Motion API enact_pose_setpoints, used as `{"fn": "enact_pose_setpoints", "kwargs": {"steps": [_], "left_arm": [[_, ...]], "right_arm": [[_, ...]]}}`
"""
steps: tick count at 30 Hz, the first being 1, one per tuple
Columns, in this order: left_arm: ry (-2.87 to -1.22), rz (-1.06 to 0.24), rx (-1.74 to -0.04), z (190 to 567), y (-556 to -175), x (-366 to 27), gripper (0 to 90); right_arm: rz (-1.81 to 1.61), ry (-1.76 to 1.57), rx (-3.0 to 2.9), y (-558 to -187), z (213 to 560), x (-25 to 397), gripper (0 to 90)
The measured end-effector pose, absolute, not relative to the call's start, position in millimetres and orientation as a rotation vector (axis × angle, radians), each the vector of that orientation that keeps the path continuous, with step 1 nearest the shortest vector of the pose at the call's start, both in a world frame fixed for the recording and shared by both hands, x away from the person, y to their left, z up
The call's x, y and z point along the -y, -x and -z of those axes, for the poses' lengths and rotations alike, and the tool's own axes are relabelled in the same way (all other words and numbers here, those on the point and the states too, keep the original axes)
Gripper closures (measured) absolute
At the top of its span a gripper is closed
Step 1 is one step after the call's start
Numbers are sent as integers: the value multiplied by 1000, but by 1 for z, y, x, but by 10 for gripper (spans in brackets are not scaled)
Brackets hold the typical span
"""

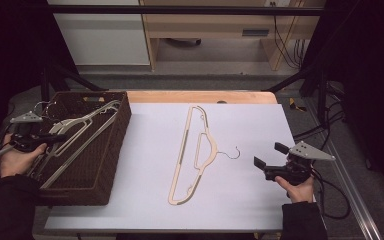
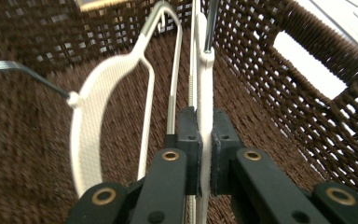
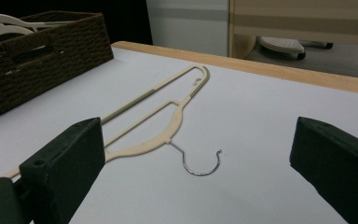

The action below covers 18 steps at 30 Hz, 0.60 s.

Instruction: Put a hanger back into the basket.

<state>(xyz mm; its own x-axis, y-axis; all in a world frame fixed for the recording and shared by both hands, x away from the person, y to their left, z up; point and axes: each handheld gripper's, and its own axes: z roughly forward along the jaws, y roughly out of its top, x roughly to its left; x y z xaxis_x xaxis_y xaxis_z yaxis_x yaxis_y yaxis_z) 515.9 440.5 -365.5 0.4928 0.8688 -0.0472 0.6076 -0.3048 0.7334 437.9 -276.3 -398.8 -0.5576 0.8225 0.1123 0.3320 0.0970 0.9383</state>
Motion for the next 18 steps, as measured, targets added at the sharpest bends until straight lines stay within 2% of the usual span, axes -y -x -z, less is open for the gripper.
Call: {"fn": "enact_pose_setpoints", "kwargs": {"steps": [8, 12, 18], "left_arm": [[-1994, -493, -1308, 376, -521, -439, 830], [-1954, -549, -1395, 374, -520, -443, 783], [-1917, -616, -1420, 365, -508, -450, 752]], "right_arm": [[-1466, -1125, -1941, -438, 399, 275, 37], [-1469, -1125, -1944, -438, 399, 275, 37], [-1466, -1123, -1944, -439, 399, 274, 36]]}}
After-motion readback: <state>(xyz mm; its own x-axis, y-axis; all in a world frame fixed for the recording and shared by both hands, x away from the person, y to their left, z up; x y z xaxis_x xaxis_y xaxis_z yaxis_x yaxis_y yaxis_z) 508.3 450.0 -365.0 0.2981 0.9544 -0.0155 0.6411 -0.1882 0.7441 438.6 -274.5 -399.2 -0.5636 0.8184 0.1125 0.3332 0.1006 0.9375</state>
